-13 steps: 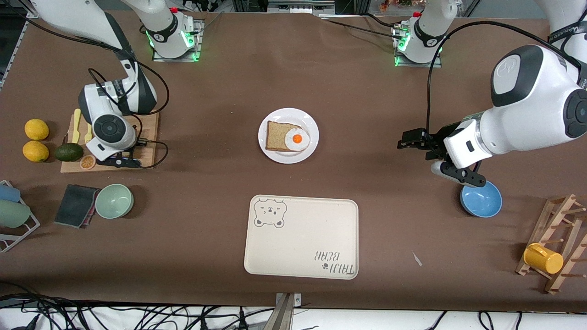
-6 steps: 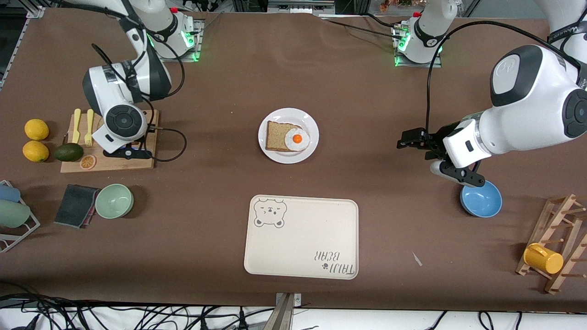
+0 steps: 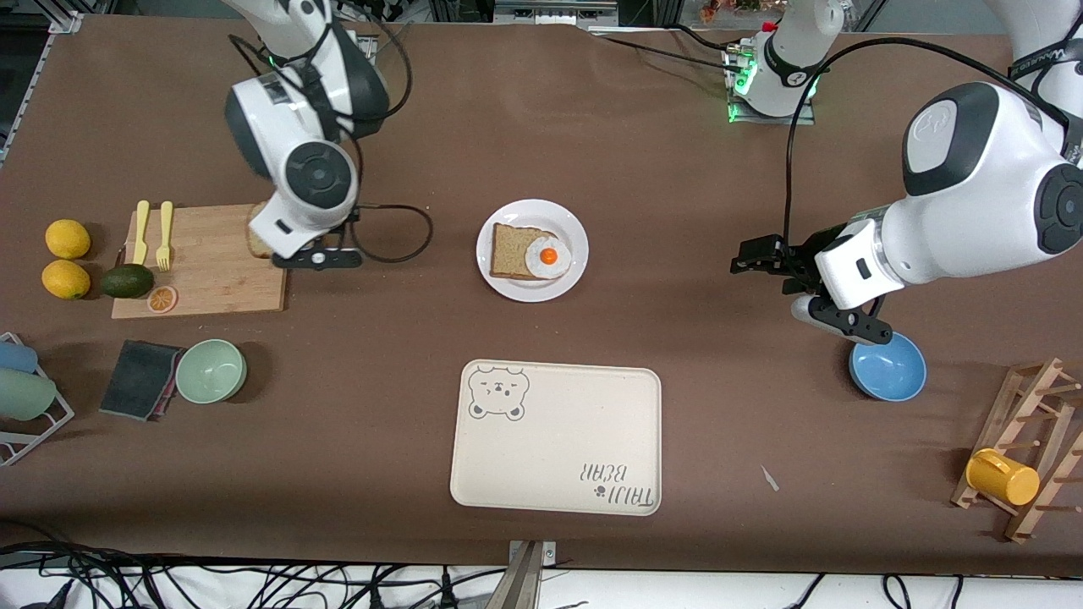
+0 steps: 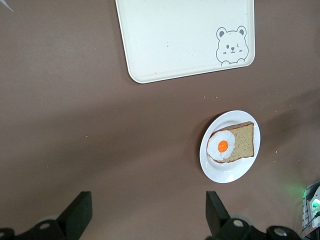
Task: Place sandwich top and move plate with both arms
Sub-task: 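Carry the bread slice with the right gripper over the egg plate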
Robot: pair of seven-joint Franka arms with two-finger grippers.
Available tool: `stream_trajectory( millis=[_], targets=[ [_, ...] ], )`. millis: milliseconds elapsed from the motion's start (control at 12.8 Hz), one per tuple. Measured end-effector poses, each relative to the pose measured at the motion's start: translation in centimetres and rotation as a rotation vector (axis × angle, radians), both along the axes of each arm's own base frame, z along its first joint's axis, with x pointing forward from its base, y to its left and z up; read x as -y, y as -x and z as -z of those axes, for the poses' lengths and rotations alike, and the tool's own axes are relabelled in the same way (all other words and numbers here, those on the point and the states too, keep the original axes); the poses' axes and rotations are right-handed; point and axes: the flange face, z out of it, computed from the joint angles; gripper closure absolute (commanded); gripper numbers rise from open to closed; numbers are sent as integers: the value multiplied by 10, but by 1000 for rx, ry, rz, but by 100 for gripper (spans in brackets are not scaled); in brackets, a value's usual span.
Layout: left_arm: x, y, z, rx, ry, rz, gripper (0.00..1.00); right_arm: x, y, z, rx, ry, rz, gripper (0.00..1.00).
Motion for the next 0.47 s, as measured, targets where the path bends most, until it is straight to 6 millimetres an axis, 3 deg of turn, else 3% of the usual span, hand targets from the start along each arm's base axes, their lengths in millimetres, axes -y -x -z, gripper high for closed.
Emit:
stream_trajectory(
  millis=[311, 467],
  targets=[
    [0, 0, 0, -1, 0, 0, 0, -117, 30, -2, 58, -48, 7, 100],
    [0, 0, 0, -1, 0, 0, 0, -155, 36, 17, 66, -44, 30, 100]
  ],
)
